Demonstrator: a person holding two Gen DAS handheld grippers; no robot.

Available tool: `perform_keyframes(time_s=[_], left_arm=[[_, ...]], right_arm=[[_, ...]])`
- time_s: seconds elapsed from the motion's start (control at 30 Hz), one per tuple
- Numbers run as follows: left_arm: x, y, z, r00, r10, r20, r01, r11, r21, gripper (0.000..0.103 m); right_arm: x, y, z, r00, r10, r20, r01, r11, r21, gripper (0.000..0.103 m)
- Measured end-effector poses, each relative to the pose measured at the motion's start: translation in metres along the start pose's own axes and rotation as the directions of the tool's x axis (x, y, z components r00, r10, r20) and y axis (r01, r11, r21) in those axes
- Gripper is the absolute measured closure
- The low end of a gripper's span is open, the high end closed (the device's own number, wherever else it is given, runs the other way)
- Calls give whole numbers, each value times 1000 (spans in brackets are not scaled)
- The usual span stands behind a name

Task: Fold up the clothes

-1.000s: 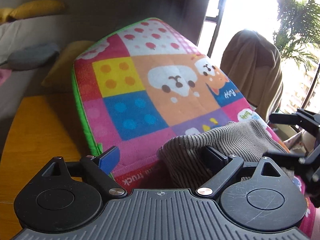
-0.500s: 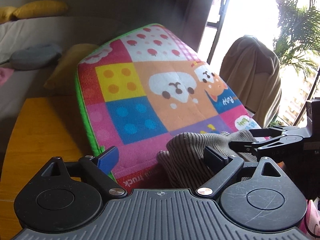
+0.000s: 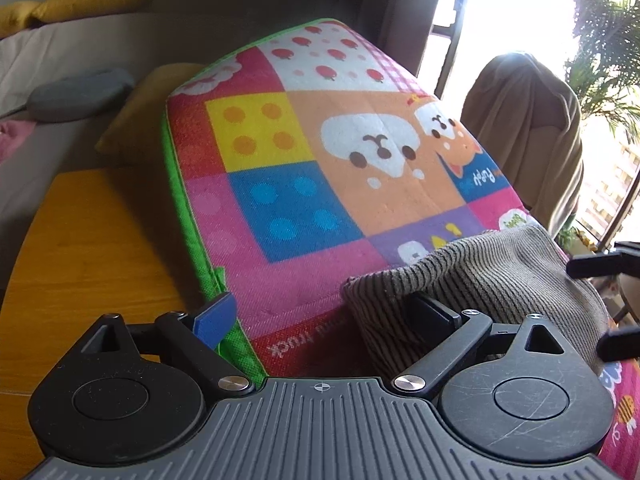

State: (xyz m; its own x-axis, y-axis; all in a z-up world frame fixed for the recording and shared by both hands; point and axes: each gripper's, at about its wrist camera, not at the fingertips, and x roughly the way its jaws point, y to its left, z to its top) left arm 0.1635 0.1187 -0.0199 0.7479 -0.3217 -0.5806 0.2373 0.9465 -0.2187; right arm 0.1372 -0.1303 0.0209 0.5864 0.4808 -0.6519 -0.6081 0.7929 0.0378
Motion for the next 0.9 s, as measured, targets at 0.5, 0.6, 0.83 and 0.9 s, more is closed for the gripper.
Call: perform_keyframes(time_s=[0.5, 0.6, 0.83, 0.9], left_arm=[[-70, -15, -22, 996, -64, 54, 65, 998, -13, 7], [-79, -23, -40, 995, -89, 49, 89, 996, 3, 7], [-76, -27, -61, 999, -34, 19, 32, 998, 56, 7], [-74, -26, -62, 999, -33, 17, 32, 998, 51, 6]], right_arm=[[6, 12, -2, 998, -60, -33, 60, 998, 10, 0], [1, 8, 5, 997, -60, -43, 62, 998, 32, 0], [-14, -21, 28, 979, -205, 17, 200, 968, 152, 0], [-8, -28, 25, 975, -223, 3, 219, 961, 168, 0]])
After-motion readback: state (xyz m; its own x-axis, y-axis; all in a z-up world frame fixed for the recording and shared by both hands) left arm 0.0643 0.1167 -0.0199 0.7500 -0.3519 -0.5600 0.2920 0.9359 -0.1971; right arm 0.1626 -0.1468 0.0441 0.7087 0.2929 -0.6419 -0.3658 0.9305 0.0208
